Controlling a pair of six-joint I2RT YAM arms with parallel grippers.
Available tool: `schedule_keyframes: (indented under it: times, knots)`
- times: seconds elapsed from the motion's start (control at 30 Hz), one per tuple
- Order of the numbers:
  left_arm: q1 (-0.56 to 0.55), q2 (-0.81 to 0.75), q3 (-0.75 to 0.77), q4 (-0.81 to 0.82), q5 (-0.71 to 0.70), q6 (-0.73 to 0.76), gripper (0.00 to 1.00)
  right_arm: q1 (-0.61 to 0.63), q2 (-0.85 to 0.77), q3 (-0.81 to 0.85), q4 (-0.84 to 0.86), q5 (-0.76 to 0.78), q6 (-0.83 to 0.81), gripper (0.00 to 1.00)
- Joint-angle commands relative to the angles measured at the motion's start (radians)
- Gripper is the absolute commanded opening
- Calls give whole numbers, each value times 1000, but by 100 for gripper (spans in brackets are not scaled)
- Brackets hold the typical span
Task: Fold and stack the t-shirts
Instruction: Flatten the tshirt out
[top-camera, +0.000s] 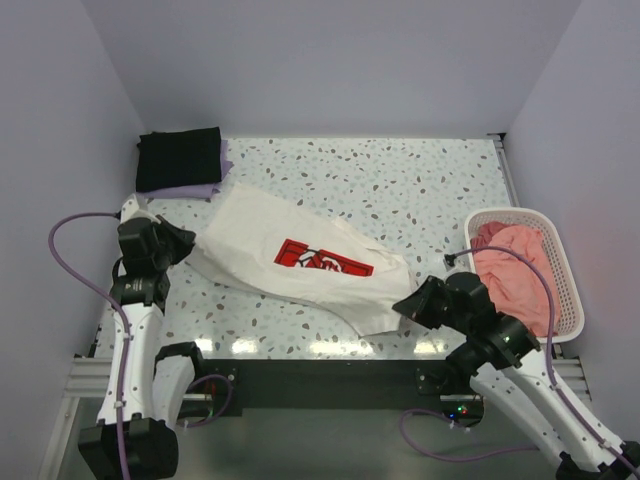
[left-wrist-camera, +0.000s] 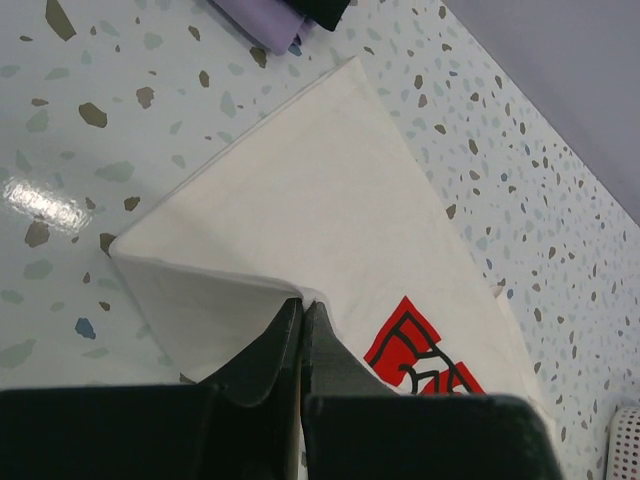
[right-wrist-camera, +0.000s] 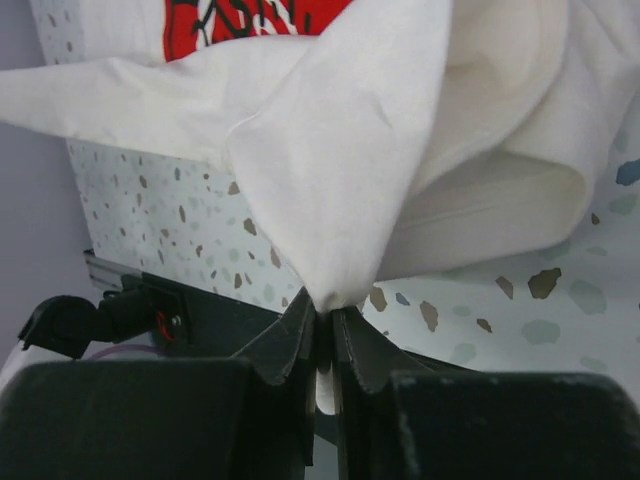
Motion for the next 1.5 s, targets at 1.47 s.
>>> schedule_keyframes:
  times: [1.47]
  knots:
    - [7,-47,367,-121,15,42,0,4,279,848,-306,309,-250,0]
